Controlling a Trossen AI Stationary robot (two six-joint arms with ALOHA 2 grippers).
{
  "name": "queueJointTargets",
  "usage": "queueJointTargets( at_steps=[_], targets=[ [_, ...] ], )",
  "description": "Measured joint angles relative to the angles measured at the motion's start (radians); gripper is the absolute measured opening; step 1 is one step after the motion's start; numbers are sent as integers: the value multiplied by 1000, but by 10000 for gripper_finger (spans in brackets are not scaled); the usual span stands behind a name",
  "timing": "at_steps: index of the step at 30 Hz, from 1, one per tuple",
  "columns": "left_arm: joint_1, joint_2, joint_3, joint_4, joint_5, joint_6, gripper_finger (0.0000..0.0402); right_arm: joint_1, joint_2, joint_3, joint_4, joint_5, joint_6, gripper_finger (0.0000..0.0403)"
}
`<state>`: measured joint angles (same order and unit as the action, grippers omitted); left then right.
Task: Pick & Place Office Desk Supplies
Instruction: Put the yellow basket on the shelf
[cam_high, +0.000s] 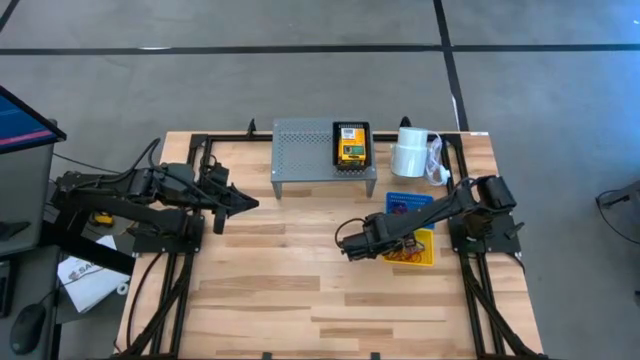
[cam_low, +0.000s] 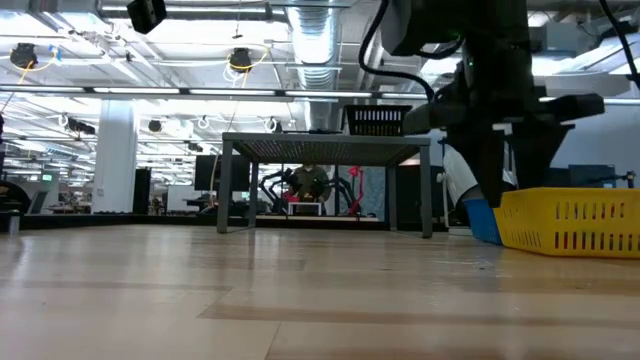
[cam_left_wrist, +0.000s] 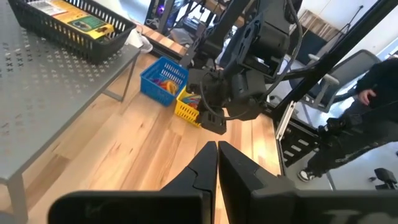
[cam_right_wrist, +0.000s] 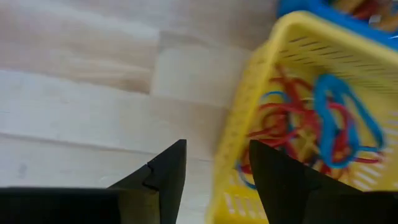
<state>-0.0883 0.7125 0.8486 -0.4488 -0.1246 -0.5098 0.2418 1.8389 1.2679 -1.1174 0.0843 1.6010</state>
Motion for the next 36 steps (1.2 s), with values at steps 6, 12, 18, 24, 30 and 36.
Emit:
queueJointTargets(
  at_steps=[6, 12, 18, 24, 30, 36],
  targets=[
    [0, 1, 0, -1, 0, -22, 8, 1, 0, -41, 60, -9, -6, 170],
    [0, 1, 0, -1, 0, -22, 8, 1, -2, -47, 106, -9, -56, 139],
    [0, 1, 0, -1, 0, -22, 8, 1, -2, -47, 149, -10, -128, 59],
    [0, 1, 0, -1, 0, -22, 8, 12, -2, -46, 246, -44, -209, 10],
    [0, 1, 0, 0, -1, -22, 8, 49, -2, -41, 300, -59, -178, 7],
    [0, 1, 0, 0, -2, -21, 8, 84, -2, -7, 454, -62, -200, 5]
  ],
)
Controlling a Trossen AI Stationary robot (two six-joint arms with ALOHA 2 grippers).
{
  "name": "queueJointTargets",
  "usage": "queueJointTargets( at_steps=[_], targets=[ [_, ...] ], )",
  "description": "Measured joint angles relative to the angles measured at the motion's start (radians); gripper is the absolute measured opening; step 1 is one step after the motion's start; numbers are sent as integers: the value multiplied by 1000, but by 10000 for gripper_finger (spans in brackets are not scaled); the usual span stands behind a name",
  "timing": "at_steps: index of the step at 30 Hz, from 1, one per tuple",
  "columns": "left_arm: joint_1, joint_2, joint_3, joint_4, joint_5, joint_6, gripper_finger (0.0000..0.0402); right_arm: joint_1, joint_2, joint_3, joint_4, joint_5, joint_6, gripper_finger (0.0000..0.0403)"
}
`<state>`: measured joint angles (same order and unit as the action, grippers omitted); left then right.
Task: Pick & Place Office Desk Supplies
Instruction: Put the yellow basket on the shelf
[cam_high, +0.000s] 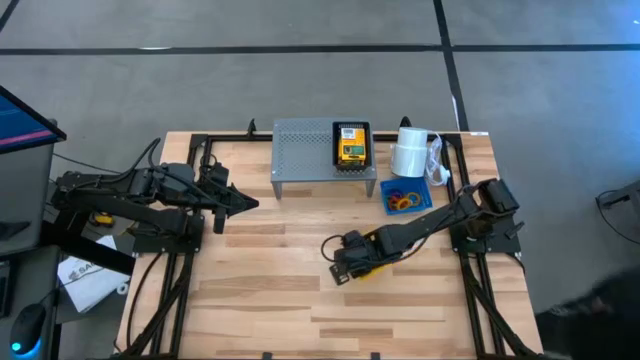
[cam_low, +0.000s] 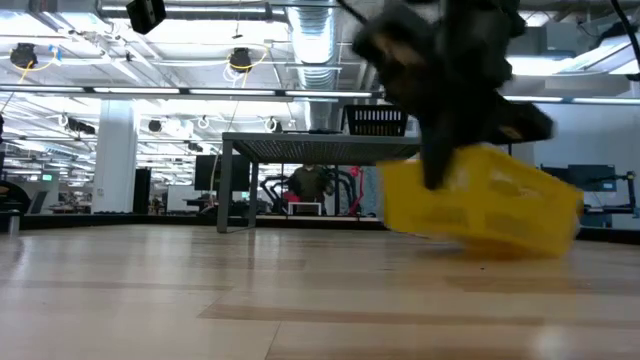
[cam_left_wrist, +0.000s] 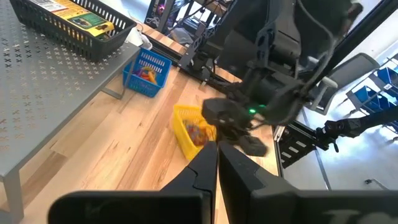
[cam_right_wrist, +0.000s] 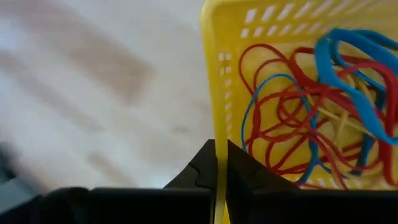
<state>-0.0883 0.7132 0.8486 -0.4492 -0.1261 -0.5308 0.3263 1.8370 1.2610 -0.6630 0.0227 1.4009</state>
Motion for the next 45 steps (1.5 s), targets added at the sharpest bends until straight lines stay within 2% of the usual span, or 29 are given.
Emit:
queueJointTargets(
  at_steps=[2, 9, 13, 20, 23, 34, 45],
  targets=[
    [0, 0, 0, 0, 0, 6, 8, 9, 0, 21, 63, 0, -63, 5],
    [0, 0, 0, 0, 0, 41, 8, 7, 0, 71, 86, -11, -289, 3],
    [0, 4, 0, 1, 0, 52, 8, -8, 10, 70, 90, -59, -374, 2],
    [0, 9, 0, 4, 0, 30, 8, -17, 111, 81, 189, -222, -491, 2],
    [0, 10, 0, 6, 0, 26, 8, -9, 172, 143, 168, -262, -563, 2],
    [0, 30, 0, 10, 4, 58, 8, -30, 333, 442, -72, -263, -878, 1],
    [-1, 97, 0, 8, 55, 61, 8, -129, 346, 460, -91, -262, -961, 5]
  ],
)
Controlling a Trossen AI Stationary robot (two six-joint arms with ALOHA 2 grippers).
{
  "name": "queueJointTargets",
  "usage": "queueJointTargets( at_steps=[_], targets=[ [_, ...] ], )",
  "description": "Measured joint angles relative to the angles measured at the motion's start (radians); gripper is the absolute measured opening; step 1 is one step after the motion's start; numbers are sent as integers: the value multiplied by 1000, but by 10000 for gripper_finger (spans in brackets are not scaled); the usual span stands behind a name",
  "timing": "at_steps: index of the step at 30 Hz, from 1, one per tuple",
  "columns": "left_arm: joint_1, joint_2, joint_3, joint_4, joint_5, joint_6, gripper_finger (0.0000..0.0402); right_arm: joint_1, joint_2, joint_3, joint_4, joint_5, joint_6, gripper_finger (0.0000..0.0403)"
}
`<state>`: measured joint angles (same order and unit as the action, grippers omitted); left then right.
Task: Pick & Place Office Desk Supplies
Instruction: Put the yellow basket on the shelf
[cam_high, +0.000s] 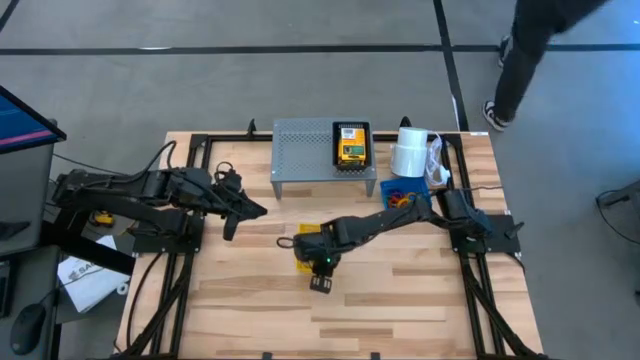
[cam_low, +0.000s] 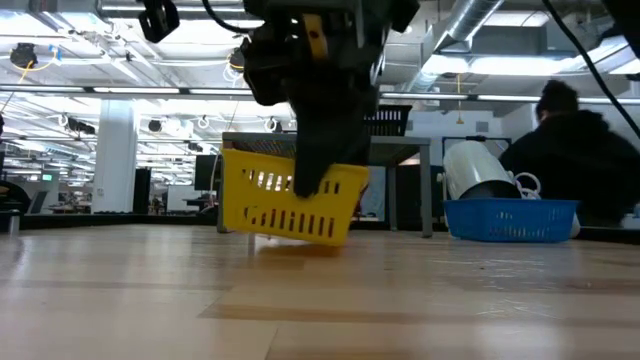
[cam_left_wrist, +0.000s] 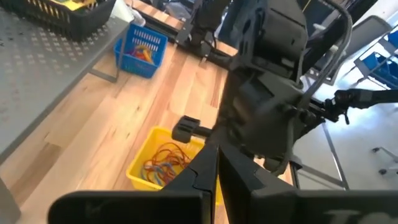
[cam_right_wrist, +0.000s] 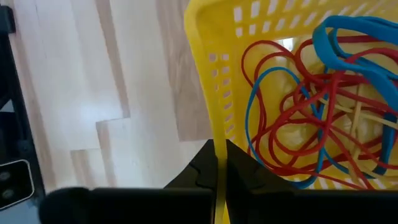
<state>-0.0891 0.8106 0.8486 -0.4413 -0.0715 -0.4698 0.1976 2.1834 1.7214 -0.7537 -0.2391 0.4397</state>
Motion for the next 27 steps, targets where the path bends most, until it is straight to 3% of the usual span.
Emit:
queueJointTargets(
  at_steps=[15, 20, 27],
  targets=[
    [0, 12, 0, 3, -1, 2, 8, -3, 0, -1, 46, -30, -32, 14],
    [0, 12, 0, 4, -1, 2, 8, 3, 0, -2, 55, -51, -22, 48],
    [0, 12, 0, 4, -1, 2, 8, 4, 0, -2, 60, -80, 36, 126]
  ],
)
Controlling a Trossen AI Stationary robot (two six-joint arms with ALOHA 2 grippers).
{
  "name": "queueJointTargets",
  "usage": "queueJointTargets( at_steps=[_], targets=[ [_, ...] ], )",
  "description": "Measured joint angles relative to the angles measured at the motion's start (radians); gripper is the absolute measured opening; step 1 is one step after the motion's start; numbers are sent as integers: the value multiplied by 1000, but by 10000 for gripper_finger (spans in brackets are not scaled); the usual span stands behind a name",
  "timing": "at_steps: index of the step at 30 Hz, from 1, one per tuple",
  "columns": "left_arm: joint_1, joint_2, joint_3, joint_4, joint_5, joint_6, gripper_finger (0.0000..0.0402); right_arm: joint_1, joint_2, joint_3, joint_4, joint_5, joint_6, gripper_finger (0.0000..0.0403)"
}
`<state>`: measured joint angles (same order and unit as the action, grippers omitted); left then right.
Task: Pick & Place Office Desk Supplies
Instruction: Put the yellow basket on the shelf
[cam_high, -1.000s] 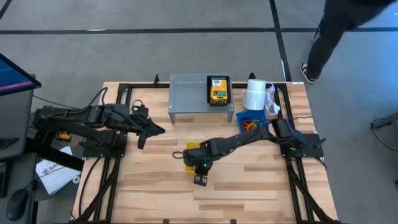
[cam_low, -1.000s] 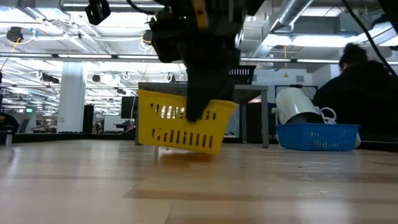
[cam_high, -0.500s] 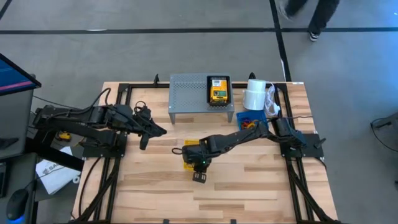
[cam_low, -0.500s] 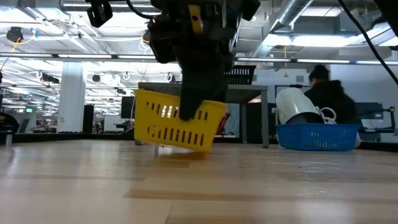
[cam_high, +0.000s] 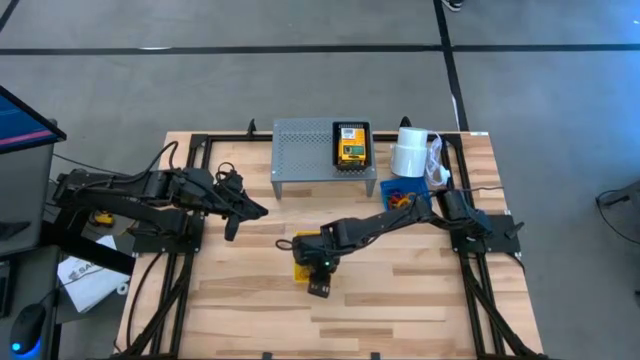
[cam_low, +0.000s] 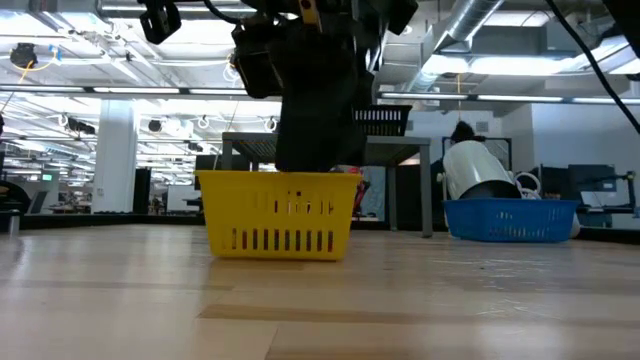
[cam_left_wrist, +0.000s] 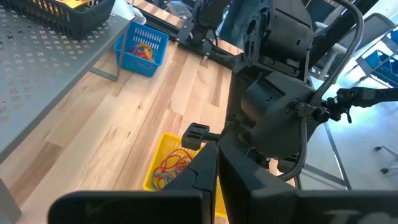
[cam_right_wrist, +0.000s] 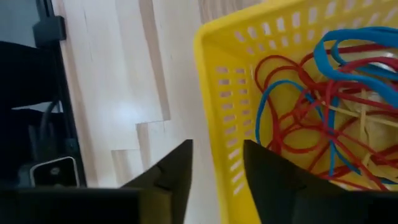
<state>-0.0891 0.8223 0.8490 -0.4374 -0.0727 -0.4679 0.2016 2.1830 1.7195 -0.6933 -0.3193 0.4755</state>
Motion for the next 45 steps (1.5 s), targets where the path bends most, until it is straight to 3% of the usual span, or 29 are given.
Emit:
queueJointTargets(
  at_steps=[8, 14, 19, 28, 32, 38, 45],
  targets=[
    [0, 0, 0, 1, 42, 0, 11, -8, -5, 40, 3, -15, 41, 195],
    [-5, 0, 0, 48, 150, 26, 56, -3, -97, 66, -39, 118, 40, 191],
    [-56, 44, 1, 160, 205, 50, 108, 30, -226, 66, -177, 287, 50, 175],
    [-202, 293, 66, 209, 178, 174, 156, 130, -438, 66, -448, 573, 213, 152],
    [-255, 421, 164, 106, 126, 317, 154, 176, -499, 66, -550, 675, 299, 145],
    [-314, 631, 344, -166, 20, 410, 150, 236, -548, 66, -684, 754, 403, 136],
    [-338, 802, 454, -220, -25, 346, 165, 304, -550, 66, -792, 800, 480, 133]
  ],
)
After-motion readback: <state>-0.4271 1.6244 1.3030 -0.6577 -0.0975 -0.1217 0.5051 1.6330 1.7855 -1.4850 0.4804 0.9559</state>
